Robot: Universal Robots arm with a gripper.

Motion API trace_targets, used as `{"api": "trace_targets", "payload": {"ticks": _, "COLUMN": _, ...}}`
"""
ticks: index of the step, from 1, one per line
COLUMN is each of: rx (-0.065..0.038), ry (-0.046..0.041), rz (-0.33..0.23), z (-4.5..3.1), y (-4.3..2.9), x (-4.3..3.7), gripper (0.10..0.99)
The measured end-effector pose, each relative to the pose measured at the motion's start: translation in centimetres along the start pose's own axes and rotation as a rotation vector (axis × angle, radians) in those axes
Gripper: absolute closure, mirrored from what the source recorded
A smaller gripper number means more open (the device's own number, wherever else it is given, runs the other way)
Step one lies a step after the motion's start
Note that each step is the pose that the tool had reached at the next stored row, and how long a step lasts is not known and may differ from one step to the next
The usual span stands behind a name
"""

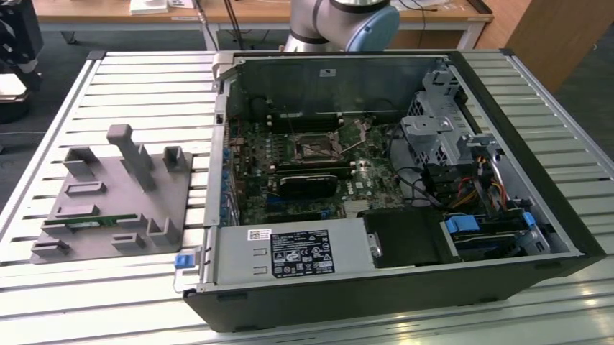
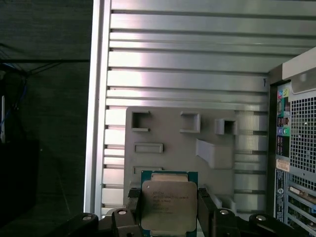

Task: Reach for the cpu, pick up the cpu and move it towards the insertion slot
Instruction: 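Pick up the cpu and move it towards the insertion slot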

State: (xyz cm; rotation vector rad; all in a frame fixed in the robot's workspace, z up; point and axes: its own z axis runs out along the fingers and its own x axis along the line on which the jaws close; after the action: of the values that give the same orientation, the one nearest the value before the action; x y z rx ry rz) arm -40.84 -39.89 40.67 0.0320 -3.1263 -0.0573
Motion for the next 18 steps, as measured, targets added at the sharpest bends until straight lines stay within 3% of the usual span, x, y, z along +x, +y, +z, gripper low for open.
{"api": "trace_targets", "payload": {"ticks": 18, "rx": 0.0, "ry": 0.0024, "rz": 0.0, "z": -0.05, "y": -0.06, "x": -2.98, "gripper": 0.545}}
